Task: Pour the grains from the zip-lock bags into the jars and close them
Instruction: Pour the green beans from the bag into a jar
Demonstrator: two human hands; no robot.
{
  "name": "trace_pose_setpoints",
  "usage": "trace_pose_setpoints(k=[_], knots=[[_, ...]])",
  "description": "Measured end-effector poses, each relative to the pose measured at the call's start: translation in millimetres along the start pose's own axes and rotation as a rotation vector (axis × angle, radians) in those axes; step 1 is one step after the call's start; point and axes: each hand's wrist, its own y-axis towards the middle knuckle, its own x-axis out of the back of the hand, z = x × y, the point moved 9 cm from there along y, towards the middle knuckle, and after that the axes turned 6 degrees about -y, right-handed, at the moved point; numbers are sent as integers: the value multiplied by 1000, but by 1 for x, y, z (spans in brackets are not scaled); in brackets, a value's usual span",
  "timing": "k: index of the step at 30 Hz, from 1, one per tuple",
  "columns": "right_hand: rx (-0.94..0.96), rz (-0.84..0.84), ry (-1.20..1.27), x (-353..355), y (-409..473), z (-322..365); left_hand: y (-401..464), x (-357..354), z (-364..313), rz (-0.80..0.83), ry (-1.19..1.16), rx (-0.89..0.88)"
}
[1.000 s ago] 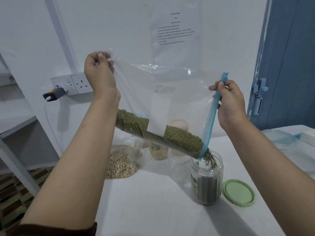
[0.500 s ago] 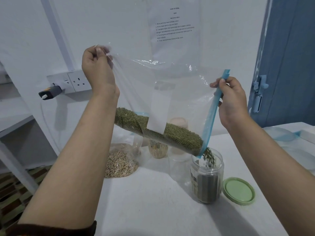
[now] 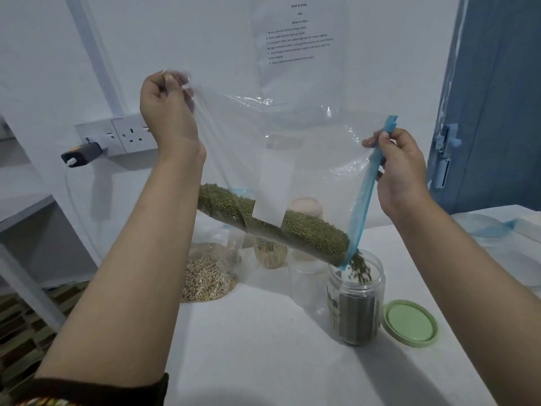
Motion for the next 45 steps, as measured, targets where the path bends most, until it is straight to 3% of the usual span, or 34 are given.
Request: trace_pose_setpoints(k=[45], knots=[[2,-66,51,12,-7,1,-12,-12,-10,43,-6,1]])
